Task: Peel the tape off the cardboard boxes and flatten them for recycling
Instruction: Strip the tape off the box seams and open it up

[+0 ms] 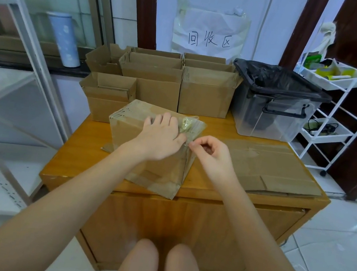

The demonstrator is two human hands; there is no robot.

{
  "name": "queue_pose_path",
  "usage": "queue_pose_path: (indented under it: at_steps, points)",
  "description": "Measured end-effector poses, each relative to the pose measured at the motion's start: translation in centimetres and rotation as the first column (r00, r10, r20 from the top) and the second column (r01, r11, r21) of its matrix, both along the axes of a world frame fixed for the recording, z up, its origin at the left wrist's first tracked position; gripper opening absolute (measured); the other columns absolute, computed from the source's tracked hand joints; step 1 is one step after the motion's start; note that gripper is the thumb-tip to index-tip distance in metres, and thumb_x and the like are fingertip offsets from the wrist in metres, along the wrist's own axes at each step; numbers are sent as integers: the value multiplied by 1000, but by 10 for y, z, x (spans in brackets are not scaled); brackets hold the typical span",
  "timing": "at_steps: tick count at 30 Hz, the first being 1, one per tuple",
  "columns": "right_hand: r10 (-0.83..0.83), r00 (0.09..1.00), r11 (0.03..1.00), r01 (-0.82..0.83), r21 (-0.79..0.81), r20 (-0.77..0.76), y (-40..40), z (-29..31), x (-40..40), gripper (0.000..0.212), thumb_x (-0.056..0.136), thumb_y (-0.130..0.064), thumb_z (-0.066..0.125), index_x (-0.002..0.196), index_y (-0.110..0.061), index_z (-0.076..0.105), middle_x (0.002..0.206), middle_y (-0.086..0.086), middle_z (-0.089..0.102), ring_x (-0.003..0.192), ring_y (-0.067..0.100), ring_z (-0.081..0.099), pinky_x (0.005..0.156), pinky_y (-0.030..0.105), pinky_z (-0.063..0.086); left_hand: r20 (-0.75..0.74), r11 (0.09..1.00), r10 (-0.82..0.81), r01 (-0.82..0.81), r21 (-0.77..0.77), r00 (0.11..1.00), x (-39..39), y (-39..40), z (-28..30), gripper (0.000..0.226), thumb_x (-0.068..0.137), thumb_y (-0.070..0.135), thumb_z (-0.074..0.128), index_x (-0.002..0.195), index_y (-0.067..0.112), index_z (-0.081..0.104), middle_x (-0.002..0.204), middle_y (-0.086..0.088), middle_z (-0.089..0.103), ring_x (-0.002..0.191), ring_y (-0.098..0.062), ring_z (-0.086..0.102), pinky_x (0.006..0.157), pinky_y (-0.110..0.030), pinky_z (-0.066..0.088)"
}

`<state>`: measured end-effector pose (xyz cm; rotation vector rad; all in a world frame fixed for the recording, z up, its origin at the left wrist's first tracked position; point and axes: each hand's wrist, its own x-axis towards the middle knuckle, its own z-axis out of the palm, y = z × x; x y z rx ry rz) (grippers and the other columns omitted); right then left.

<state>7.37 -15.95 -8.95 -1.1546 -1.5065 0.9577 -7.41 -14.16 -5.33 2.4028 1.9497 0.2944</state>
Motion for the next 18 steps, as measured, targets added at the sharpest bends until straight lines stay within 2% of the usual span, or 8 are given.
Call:
queue_pose_path:
  at_steps: [2, 4, 6, 9, 14, 18]
  points:
    - [-66, 997, 998, 66, 2, -50, -3, -7, -4, 21, 86, -20, 69, 101, -11, 58, 91, -5, 61, 84, 7, 58, 70, 8, 48, 0, 1000, 4, -4, 5, 1000, 0, 0, -1, 40, 101, 38, 27, 120, 6, 42, 124, -12, 41, 119, -26, 36, 106, -44, 24]
    - [-123, 991, 992, 122, -22, -45, -4, -9, -9, 31, 82, -31, 72, 100, -12, 55, 91, -5, 59, 81, 6, 56, 68, 8, 47, -9, 1000, 5, -5, -3, 1000, -1, 0, -1, 41, 102, 37, 24, 123, 6, 41, 127, -12, 41, 121, -27, 36, 107, -45, 24]
    - [-142, 989, 990, 142, -15, -28, -3, -8, -12, 26, 85, -33, 68, 92, -11, 58, 84, -2, 60, 76, 8, 55, 68, 14, 48, -8, 1000, 3, -4, -14, 1000, -1, 0, 0, 42, 101, 37, 23, 123, 6, 41, 127, -13, 40, 121, -27, 36, 108, -46, 23]
    - [-133, 991, 990, 134, 50, -18, 0, -5, -12, 12, 91, -20, 62, 84, -11, 60, 77, -2, 61, 73, 10, 57, 71, 22, 50, -1, 1000, 8, -8, -9, 1000, 0, 1, 0, 41, 101, 38, 25, 122, 7, 42, 125, -12, 41, 119, -27, 36, 107, -45, 24]
    - [-146, 988, 989, 147, 21, -44, 2, -3, -8, 12, 91, -14, 62, 79, -17, 63, 84, 3, 67, 87, 21, 64, 88, 41, 54, -8, 1000, 21, -21, 7, 1000, 0, -2, -2, 41, 102, 38, 24, 123, 7, 42, 126, -13, 41, 121, -27, 38, 109, -47, 23]
    - [-159, 984, 987, 156, -40, -78, 5, 3, -6, 13, 89, -12, 63, 77, -13, 62, 88, 16, 67, 91, 34, 64, 88, 49, 53, -8, 999, 38, -38, 23, 999, 3, -3, -4, 41, 102, 37, 24, 123, 7, 43, 128, -14, 42, 122, -29, 39, 109, -47, 24]
